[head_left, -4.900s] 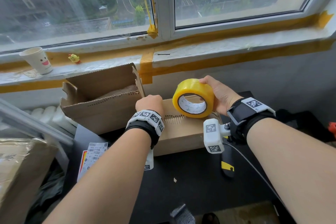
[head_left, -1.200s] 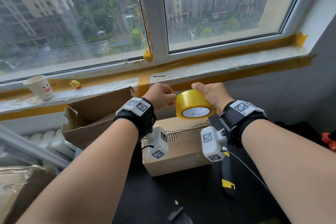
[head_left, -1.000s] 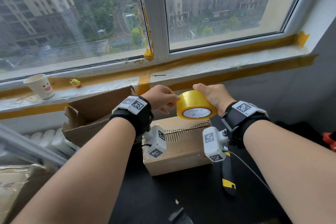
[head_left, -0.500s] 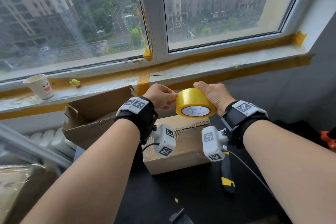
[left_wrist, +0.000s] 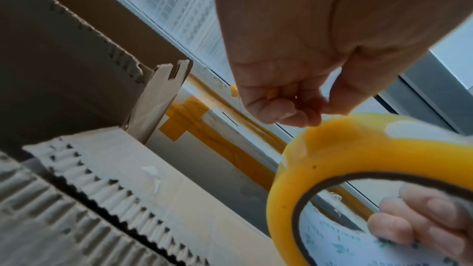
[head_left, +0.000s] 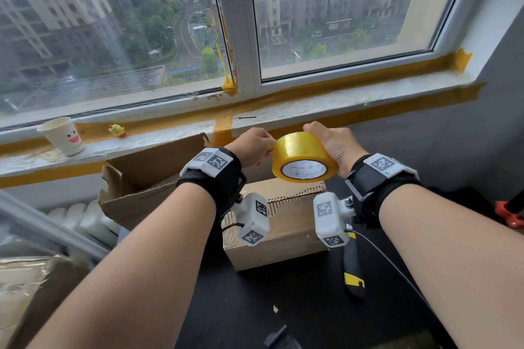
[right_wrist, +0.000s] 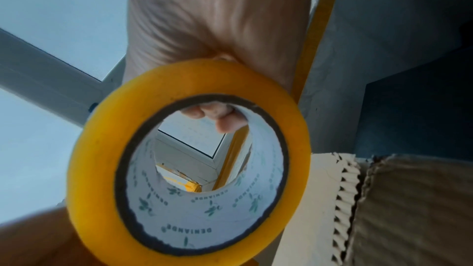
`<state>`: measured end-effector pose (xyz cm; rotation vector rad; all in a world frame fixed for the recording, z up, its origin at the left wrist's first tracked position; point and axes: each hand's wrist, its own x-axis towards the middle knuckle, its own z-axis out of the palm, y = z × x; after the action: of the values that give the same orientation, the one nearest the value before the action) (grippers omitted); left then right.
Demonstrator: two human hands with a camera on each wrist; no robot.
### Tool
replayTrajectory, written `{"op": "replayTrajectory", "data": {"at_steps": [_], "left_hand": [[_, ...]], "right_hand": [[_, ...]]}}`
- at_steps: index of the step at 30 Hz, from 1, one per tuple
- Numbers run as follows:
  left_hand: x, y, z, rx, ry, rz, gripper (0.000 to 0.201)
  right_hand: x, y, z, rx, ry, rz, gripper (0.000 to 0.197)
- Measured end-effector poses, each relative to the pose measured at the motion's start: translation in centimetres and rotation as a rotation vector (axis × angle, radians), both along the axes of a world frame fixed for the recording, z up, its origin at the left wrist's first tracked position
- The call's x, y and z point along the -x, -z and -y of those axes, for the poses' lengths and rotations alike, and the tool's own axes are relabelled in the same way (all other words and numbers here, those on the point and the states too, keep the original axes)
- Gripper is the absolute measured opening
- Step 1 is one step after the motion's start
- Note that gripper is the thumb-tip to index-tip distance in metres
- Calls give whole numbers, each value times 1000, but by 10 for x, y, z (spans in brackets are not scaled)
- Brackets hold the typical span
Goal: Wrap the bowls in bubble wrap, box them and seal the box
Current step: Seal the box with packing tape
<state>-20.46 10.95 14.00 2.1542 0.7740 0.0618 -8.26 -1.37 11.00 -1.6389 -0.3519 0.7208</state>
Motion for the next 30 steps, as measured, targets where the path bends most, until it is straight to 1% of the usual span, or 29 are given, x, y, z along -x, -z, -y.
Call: {"op": "replayTrajectory", "data": {"at_steps": [3, 5, 7, 9, 11, 13, 16, 18, 20, 23, 27, 30], "left_hand": [[2, -1, 0, -58, 20, -39, 24], [3, -1, 3, -156, 12, -47, 28], [4, -2, 6, -327, -21, -20, 21], [4, -4, 8, -440, -70, 29, 13], [2, -1, 7, -430, -112, 75, 19], [0, 3, 5, -397, -113, 100, 20], [0, 10, 4, -371, -91, 140, 14], [1, 13, 2, -325, -78, 190, 11], [3, 14, -1, -222, -50, 247, 16], [6, 12, -6, -3, -67, 316, 23], [8, 11, -9, 337, -167, 398, 21], [9, 9, -8, 512, -220, 476, 15]], "right_hand": [[5, -2, 0, 3, -3, 54, 30], [9, -3, -1, 23, 12, 99, 39], [10, -2, -4, 58, 29, 145, 51], [10, 0, -5, 68, 33, 165, 57], [9, 2, -3, 78, 40, 176, 54], [9, 3, -2, 94, 41, 179, 52], [8, 3, -2, 95, 48, 166, 63], [7, 4, -2, 78, 48, 143, 61], [6, 3, -2, 69, 53, 123, 57], [6, 0, 0, 43, 52, 103, 49], [6, -3, -3, -12, 42, 53, 32], [7, -6, -4, -53, 55, -25, 29]]}}
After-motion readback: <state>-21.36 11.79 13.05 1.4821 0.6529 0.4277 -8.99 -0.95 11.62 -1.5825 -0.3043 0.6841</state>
